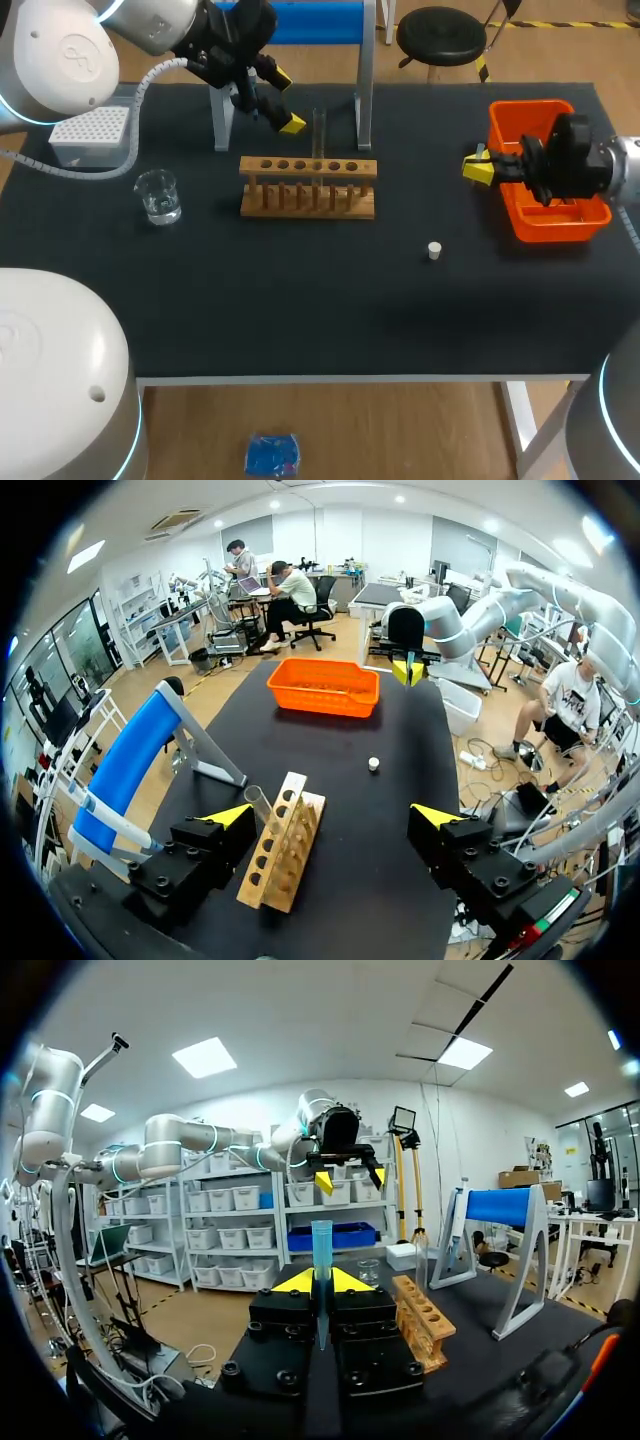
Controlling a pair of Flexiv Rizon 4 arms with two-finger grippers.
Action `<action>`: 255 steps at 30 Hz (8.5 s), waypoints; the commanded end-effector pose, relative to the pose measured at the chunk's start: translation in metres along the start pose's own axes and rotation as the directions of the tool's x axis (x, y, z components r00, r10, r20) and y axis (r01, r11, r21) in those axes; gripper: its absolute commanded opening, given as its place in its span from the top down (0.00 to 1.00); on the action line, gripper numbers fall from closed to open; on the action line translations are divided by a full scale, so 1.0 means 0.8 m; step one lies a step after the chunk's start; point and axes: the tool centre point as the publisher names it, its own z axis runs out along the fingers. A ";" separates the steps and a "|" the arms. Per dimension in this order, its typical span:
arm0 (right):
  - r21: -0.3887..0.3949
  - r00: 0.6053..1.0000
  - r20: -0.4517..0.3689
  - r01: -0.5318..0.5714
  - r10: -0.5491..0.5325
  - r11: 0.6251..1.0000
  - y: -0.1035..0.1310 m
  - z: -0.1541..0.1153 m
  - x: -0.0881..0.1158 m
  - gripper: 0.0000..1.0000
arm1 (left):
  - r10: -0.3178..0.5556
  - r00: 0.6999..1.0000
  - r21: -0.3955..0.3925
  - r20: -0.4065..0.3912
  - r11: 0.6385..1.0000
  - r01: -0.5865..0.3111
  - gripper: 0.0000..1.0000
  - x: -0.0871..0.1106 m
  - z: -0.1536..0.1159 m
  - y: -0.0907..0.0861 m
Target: Invert the test tube, pick up the pipette, mount the tip to pipette, aspirate from beaker and dispense into the tube, eject the tip, return the pipette, and cap with the stopper.
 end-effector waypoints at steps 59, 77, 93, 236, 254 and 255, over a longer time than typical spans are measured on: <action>0.000 1.000 -0.002 0.000 0.000 1.000 0.000 -0.001 0.000 1.00 | -0.565 0.553 0.150 0.613 0.770 0.620 0.00 -0.266 -0.015 0.054; 0.000 1.000 -0.002 0.000 0.000 1.000 0.000 -0.001 0.000 1.00 | -0.638 0.411 0.275 0.651 0.703 0.655 0.00 -0.286 0.007 0.049; 0.000 1.000 -0.002 0.000 0.000 1.000 0.000 -0.001 0.000 1.00 | -0.661 0.334 0.392 0.672 0.701 0.596 0.00 -0.296 0.021 0.044; 0.000 1.000 -0.002 0.000 0.000 1.000 0.000 -0.001 0.000 1.00 | -0.676 0.173 0.568 0.716 0.709 0.418 1.00 -0.385 0.010 0.047; 0.000 1.000 -0.002 0.000 0.000 1.000 0.000 -0.001 0.000 1.00 | -0.655 0.201 0.576 0.728 0.744 0.338 1.00 -0.374 -0.039 0.015; 0.000 1.000 -0.002 0.000 0.000 1.000 0.000 -0.001 0.000 1.00 | -0.660 0.225 0.581 0.717 0.744 0.331 1.00 -0.369 -0.044 0.013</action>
